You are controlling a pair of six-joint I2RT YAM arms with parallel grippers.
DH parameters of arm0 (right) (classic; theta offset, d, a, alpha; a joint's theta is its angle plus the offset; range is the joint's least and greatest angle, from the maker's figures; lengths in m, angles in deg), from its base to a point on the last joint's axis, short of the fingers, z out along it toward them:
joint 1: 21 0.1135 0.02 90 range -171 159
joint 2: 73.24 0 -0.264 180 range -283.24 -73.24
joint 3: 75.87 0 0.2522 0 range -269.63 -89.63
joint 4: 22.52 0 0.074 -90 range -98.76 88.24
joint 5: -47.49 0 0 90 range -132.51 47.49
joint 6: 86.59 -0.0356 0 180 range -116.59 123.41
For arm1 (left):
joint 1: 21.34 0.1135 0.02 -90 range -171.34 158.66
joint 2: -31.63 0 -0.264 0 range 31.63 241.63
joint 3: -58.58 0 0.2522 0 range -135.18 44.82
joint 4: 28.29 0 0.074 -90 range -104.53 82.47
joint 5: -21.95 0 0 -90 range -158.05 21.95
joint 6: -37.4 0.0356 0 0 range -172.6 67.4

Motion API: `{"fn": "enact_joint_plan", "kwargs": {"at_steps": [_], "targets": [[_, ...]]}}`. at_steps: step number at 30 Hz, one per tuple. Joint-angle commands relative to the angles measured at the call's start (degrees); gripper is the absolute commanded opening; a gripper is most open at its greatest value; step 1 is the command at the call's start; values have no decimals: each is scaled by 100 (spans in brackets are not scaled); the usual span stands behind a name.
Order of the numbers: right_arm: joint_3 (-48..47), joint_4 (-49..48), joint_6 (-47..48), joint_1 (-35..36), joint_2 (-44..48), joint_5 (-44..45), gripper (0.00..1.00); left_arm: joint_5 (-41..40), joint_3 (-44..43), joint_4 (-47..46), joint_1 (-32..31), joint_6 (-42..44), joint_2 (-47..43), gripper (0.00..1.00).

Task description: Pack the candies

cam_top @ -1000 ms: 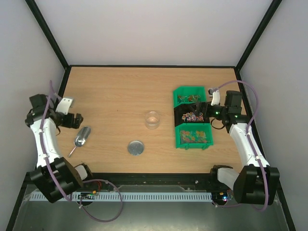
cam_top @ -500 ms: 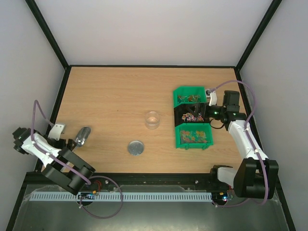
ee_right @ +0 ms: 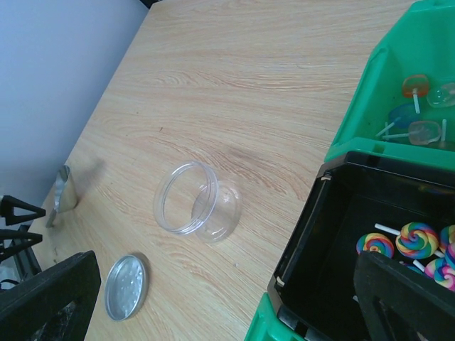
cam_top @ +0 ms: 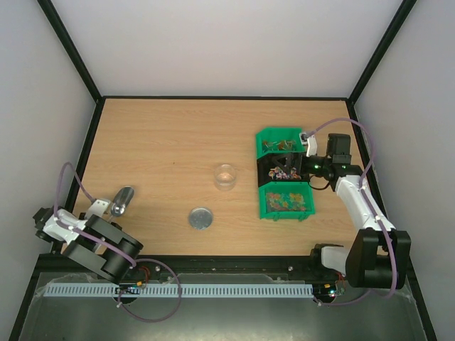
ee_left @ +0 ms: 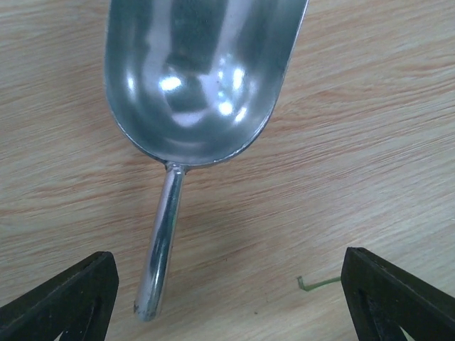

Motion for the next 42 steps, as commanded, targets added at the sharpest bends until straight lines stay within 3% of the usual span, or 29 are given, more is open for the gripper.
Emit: {"fn": "enact_joint_plan", "kwargs": {"at_steps": [1, 13, 22, 30, 35, 42], "targets": [[-161, 210, 89, 45, -25, -284, 99, 195, 337, -688, 86, 318, -118, 88], [-170, 258, 158, 51, 7, -240, 99, 596, 614, -1513, 343, 727, 656, 70], [-195, 214, 136, 55, -117, -269, 99, 965, 244, -976, 659, 1640, 1473, 57], [-223, 234, 151, 55, -169, -257, 98, 698, 576, -1906, 489, 1205, 1180, 52], [-238, 221, 151, 55, -195, -256, 99, 588, 812, -2442, 263, 863, 970, 44], [-243, 202, 166, 55, -189, -198, 99, 743, 455, -2233, -299, 507, 999, 28]]}}
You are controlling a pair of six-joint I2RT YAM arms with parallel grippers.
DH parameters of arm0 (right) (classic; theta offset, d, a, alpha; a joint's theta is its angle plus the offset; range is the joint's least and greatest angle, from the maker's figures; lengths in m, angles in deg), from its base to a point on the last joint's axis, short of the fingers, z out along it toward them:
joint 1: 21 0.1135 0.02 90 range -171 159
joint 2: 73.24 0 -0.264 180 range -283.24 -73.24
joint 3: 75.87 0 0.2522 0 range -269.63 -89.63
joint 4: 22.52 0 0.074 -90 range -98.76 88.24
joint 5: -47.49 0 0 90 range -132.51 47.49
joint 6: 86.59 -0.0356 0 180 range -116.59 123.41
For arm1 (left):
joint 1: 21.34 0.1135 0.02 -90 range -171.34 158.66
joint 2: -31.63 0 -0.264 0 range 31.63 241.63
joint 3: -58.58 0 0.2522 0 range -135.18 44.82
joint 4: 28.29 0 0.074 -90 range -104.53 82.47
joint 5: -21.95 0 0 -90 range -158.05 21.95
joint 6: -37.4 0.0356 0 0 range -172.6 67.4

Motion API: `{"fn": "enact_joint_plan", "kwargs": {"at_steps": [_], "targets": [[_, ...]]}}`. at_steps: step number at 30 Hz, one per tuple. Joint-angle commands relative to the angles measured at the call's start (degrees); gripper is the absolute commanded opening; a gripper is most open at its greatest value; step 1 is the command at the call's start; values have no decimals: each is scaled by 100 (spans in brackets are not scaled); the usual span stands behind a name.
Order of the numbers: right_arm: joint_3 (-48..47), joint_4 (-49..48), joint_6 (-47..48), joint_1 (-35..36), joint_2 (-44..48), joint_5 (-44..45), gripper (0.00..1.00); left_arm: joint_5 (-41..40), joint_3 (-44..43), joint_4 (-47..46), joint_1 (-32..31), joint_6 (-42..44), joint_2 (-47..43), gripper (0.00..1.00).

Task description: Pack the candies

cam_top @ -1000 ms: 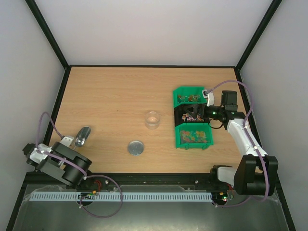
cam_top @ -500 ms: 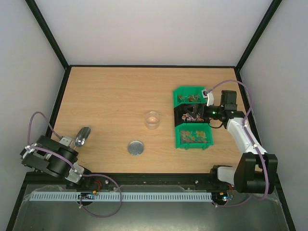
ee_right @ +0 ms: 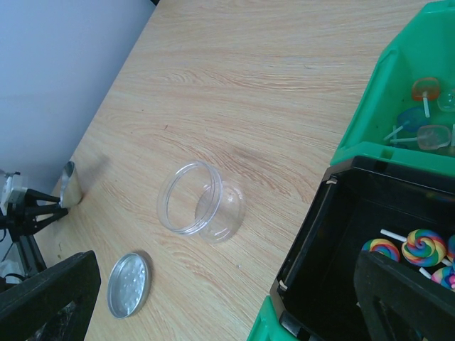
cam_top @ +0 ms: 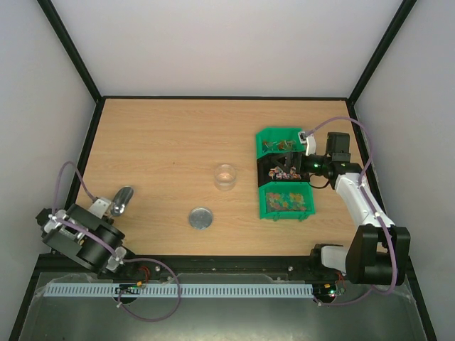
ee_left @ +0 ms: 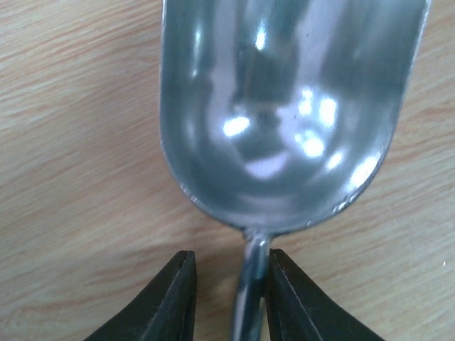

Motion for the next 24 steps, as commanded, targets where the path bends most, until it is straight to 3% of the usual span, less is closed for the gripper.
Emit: {"fn": "enact_joint_plan", "kwargs": {"at_steps": [1, 10, 18, 24], "targets": [[-145, 155, 55, 33, -34, -29, 99, 60, -184, -91, -436, -246, -9, 26], [-474, -37, -146, 33, -85, -54, 99, -105, -381, -240, -1585, -900, -503, 4], [-845, -68, -405, 61, -126, -554, 99, -119, -1488, 762, -2842, -1305, -1210, 2], [-1148, 227, -235, 406, 63, -666, 99, -709, -1956, 1129, -4692, -1724, -1912, 2]]}}
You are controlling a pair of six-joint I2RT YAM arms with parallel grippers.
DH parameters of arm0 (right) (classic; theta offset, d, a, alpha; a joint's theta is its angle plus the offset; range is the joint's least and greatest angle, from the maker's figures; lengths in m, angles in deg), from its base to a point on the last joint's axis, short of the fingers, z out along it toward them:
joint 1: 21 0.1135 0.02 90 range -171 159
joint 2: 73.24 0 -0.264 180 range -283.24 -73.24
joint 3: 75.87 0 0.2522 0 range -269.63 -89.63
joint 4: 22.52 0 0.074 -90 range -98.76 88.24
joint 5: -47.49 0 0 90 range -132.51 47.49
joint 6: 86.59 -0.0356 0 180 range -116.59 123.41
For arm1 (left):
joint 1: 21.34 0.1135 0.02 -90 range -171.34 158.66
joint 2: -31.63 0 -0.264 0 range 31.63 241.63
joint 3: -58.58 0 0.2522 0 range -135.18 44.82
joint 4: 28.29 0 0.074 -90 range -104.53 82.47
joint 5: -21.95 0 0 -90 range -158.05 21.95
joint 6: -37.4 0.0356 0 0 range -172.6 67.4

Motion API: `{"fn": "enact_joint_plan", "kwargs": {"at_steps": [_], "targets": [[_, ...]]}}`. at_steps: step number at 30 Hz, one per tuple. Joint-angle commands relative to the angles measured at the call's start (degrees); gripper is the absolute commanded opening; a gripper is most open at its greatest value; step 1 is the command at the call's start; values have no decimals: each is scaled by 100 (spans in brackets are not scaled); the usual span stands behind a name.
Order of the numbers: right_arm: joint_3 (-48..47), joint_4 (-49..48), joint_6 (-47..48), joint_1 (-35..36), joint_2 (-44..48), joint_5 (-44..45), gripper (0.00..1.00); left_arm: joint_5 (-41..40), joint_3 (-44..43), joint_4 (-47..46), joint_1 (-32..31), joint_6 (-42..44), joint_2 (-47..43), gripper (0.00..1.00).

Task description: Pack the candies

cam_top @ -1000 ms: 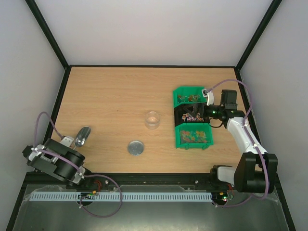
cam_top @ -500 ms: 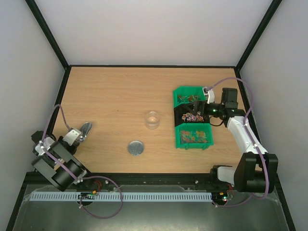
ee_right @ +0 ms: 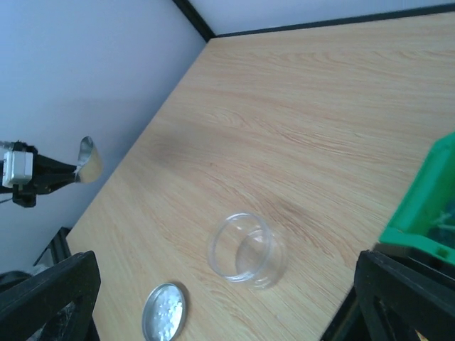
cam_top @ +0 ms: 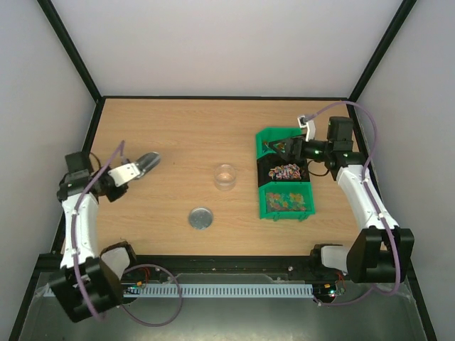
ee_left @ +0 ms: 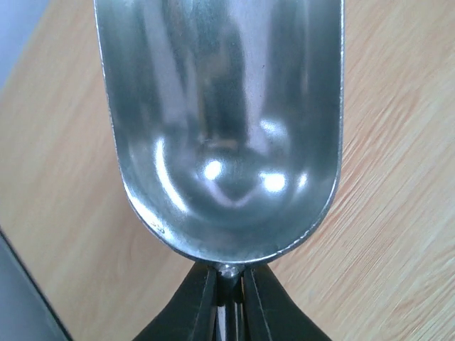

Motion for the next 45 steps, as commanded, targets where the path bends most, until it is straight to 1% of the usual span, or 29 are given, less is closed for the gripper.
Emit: {"fn": "enact_joint_plan", "kwargs": {"at_steps": [1, 6, 9, 11, 13, 18, 22, 25, 37, 42, 45], "targets": [[-303, 383, 368, 304, 205, -423, 99, -275, -384, 763, -1234, -338, -329, 2], [-354, 795, 1705, 941, 624, 55, 99, -693, -869, 917, -2934, -1327, -208, 2], [-570, 1235, 2499, 1428, 616, 171, 99, -840, -1062, 836, -3922, -1882, -72, 2], [-656, 1347, 2758, 1794, 560, 313, 99, -1006, -1154, 760, -4443, -2185, 47, 2], [-749, 1464, 2981, 2322, 454, 558, 99, -1123, -1233, 678, -4906, -2450, 170, 3], [-742, 1688, 3447, 3305, 253, 1183, 99, -1348, -1405, 635, -5768, -2900, 467, 3], [-660, 1772, 3763, 3830, 171, 1697, 99, -1520, -1432, 548, -6181, -3025, 532, 3], [-570, 1689, 3872, 4105, 102, 1926, 99, -1541, -1496, 540, -6375, -3075, 601, 4], [-429, 1498, 4068, 4528, -273, 2060, 100, -1383, -1690, 593, -6602, -3130, 761, 5], [-492, 1477, 4126, 4587, -356, 2138, 94, -1378, -1687, 584, -6629, -3099, 805, 5], [-504, 1483, 4182, 4617, -393, 2163, 89, -1303, -1711, 585, -6655, -3114, 842, 5]]}}
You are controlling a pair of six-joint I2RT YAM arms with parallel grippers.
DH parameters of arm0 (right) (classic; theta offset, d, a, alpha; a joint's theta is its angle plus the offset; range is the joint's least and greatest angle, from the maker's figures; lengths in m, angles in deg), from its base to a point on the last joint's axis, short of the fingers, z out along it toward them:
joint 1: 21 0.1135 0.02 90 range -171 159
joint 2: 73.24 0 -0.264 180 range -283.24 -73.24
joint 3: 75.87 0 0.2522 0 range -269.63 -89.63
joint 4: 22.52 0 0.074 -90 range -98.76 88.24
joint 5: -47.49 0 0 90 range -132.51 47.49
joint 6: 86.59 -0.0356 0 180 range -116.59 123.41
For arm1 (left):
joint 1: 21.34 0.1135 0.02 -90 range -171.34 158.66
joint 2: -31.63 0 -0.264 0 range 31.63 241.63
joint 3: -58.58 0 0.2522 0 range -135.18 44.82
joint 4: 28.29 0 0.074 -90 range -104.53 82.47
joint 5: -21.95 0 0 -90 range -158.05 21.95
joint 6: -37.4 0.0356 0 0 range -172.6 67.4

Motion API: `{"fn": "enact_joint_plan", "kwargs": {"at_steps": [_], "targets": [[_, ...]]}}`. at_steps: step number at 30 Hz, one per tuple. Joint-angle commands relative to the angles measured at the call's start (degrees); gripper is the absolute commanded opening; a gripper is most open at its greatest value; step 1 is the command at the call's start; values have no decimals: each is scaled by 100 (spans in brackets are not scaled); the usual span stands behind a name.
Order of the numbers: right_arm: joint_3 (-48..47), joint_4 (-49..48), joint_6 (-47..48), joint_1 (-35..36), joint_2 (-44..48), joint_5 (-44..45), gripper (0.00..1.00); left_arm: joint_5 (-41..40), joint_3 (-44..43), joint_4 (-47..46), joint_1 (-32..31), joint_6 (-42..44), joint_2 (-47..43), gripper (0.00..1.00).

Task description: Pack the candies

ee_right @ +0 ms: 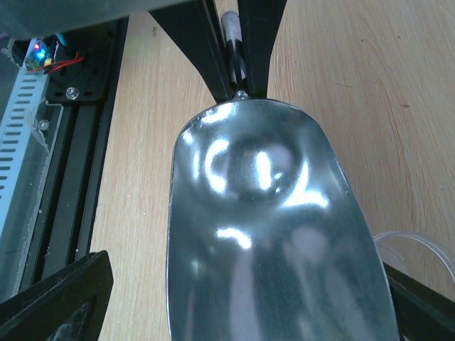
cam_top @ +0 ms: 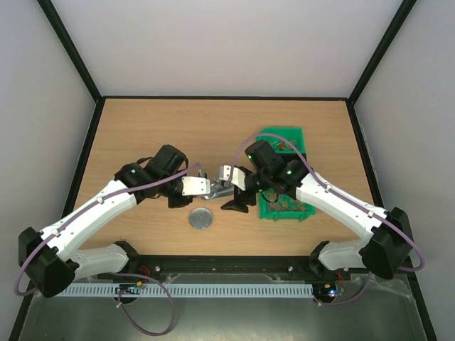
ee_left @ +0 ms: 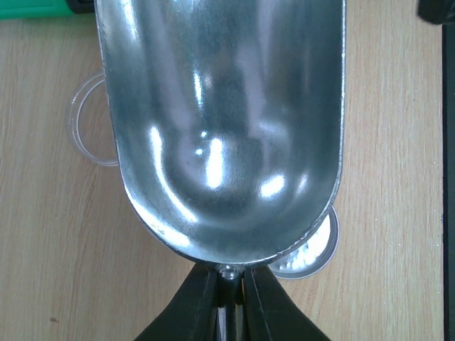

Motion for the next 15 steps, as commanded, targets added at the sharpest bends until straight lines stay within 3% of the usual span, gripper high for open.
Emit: {"fn": "enact_joint_plan", "kwargs": {"at_steps": [1, 15], "targets": [[-15, 32, 144, 95, -73, 30, 87, 140, -192, -58, -65, -63, 49, 5], [-42, -28, 165, 109, -117, -3, 59, 396, -312, 30, -110, -154, 146, 6]]}}
